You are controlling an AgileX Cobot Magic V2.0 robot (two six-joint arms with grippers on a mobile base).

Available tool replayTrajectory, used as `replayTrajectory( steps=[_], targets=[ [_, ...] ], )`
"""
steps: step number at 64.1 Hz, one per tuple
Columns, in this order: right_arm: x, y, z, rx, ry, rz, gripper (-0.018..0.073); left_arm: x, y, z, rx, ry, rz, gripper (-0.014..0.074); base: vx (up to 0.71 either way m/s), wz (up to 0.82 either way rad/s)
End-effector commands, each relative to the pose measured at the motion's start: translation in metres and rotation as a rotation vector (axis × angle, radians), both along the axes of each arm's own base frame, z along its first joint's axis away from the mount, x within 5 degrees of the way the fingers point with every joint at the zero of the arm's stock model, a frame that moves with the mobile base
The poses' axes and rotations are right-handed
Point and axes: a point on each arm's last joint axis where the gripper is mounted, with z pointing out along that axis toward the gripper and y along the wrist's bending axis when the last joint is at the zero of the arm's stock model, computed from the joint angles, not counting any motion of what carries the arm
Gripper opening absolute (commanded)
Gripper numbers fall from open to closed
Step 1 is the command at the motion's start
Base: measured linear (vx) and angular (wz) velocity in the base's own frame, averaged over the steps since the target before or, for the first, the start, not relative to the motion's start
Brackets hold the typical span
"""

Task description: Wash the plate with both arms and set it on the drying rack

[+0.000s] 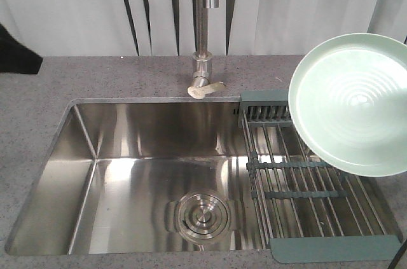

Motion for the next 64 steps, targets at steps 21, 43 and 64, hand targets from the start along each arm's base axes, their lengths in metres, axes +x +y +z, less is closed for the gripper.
replayTrajectory(
  steps=[21, 43, 64],
  targets=[
    [-0.002, 0.002, 0.015, 0.02, -0.084, -0.016, -0.0006, -0.105, 0.007, -0.073, -0.025, -0.145, 0.108, 0.0125, 0.0, 0.0],
    [0.012, 0.02, 0.007, 0.127, -0.026, 0.104, -0.0006, -0.135, 0.009, -0.117, -0.066, -0.112, 0.174, 0.0125, 0.0, 0.0],
    [0.068, 0.1, -0.035, 0.039, 0.125, 0.423, -0.0005, -0.133, 0.009, -0.116, -0.068, -0.128, 0.182, 0.0125, 0.0, 0.0]
  ],
)
